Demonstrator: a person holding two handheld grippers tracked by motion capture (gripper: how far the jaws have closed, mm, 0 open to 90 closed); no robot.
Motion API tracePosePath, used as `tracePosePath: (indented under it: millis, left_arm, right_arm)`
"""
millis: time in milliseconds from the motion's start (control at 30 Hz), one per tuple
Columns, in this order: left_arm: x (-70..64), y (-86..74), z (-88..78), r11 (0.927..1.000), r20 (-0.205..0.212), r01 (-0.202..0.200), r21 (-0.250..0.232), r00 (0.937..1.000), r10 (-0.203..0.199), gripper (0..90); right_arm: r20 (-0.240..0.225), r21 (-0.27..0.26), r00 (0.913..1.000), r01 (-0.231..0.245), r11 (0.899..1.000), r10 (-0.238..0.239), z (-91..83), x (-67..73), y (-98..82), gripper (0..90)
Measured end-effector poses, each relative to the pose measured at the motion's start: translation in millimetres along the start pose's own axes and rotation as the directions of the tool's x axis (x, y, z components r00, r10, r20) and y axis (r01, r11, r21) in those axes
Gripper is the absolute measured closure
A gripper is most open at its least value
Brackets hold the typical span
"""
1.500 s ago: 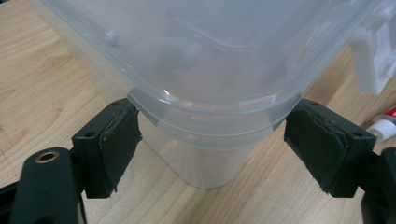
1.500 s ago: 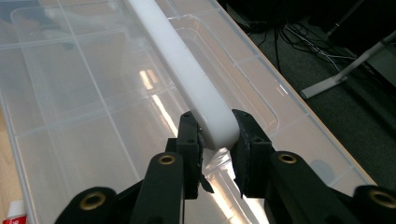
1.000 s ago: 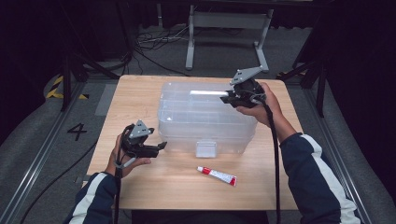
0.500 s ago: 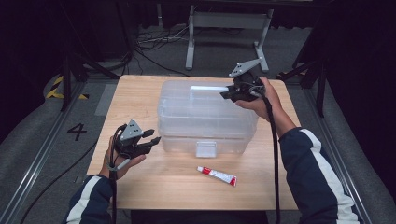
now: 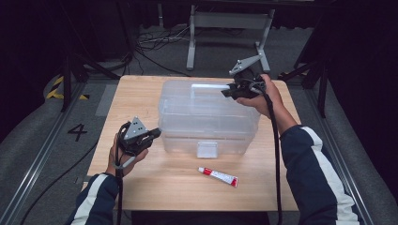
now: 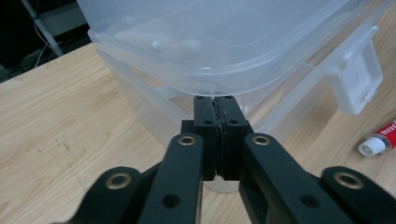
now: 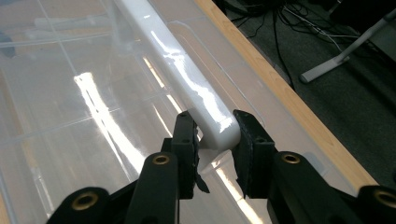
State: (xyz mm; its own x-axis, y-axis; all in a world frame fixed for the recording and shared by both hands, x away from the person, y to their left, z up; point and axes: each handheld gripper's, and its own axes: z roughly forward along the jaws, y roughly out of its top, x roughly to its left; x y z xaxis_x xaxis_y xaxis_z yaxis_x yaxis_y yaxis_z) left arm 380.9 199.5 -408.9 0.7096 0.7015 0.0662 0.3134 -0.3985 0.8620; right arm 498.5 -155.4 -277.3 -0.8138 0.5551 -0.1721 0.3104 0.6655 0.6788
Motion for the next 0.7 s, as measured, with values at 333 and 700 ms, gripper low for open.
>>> tracePosePath:
  millis: [333,700]
  left_arm:
    - [-0.2,1.6,2.0,1.0,0.012,-0.006,0.004,0.9999,0.006,89.8]
    - [-0.5,6.9,-0.5,0.9994,0.027,-0.035,0.003,0.999,0.034,89.8]
  right_arm:
    - [0.064,-0.072,0.9976,0.033,0.997,-0.028,-25.8,2.1,-7.9,59.9]
    - [0.21,-0.159,0.9774,0.052,0.986,-0.018,-87.7,-3.9,-77.7,55.1]
